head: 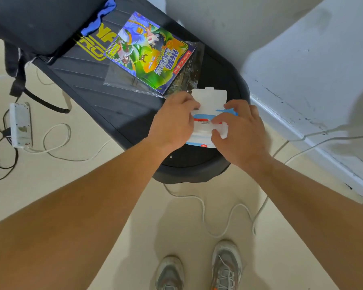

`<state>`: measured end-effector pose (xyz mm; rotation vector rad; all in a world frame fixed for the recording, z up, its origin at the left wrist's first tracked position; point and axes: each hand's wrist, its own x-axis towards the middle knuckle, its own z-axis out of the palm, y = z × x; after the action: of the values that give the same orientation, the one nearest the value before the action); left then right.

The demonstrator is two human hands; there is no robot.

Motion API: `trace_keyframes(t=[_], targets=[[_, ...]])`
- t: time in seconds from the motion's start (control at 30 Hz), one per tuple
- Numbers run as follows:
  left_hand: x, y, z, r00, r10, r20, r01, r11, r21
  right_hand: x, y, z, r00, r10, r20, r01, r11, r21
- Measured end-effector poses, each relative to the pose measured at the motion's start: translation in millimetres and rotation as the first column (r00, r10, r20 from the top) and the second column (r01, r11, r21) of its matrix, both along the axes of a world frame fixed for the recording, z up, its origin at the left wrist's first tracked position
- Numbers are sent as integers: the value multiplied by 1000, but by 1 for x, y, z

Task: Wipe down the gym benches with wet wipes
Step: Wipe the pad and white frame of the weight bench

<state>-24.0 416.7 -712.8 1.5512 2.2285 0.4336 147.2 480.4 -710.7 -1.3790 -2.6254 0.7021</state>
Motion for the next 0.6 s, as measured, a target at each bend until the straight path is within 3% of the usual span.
trace_keyframes(t=[0.13, 0.27, 0.43, 0.6], targets=[[8, -19, 4, 990, -51, 133, 57, 997, -45, -8, -3, 5, 999, 6, -48, -10, 996, -89], [13, -14, 7, 971, 119, 210, -112, 993, -42, -7, -2, 7, 998, 68, 2, -67, 987, -145], [19, -14, 2, 942, 260, 210, -258, 965, -39, -11, 5, 6, 998, -54, -22, 52, 994, -98], [23, -28, 1, 956, 285, 71, -284, 958, -29, -20, 7, 6, 996, 16, 93, -10, 998, -66]])
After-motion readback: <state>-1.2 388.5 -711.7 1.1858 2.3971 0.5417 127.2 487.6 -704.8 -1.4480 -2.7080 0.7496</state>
